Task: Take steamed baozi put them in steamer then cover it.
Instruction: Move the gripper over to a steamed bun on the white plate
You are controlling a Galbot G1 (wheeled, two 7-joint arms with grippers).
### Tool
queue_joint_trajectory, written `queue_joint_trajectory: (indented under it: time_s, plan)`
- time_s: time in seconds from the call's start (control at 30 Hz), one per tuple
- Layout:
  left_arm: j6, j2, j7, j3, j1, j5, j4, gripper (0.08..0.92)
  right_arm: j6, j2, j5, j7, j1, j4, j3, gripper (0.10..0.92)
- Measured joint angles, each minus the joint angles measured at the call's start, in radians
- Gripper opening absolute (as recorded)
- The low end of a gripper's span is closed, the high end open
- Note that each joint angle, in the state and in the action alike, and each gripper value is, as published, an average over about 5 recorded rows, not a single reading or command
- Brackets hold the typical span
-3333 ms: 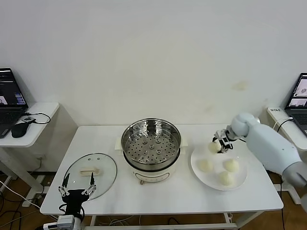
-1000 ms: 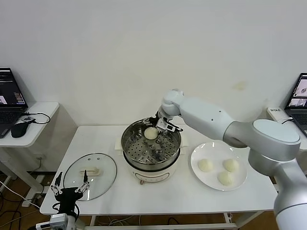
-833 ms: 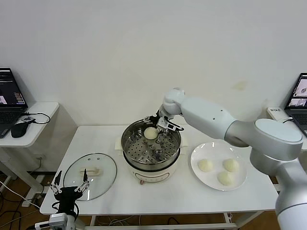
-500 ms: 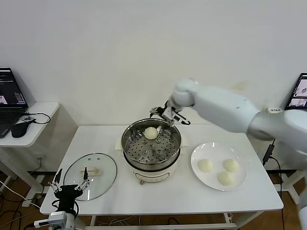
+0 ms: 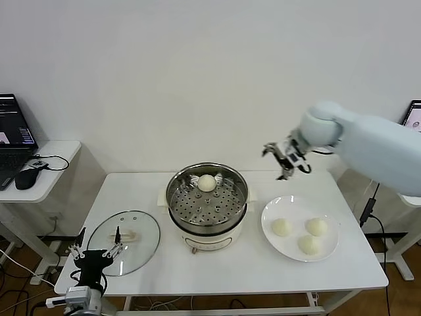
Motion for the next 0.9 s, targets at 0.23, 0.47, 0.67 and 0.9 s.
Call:
queue_joint_trajectory:
  time_s: [0.23,0.47,0.67,0.9]
  plan:
    - [0.009,0.014,0.004,-0.011,-0.002,-0.004,0.01,0.823,-0.034,-0.061,-0.034,-0.014,-0.152,0.006,0.088,0.823]
    - [0.013,0.012,0.007,-0.018,-0.003,-0.006,0.023,0.823,-0.046,-0.05,-0.065,-0.026,-0.288,-0.031,0.154,0.823]
    - [0.012,0.009,0.007,-0.021,-0.001,-0.006,0.033,0.823,-0.044,-0.002,-0.076,-0.034,-0.361,-0.085,0.187,0.823]
    - [0.012,0.006,0.008,-0.022,-0.002,-0.006,0.041,0.823,-0.044,0.068,-0.096,-0.033,-0.421,-0.158,0.22,0.823]
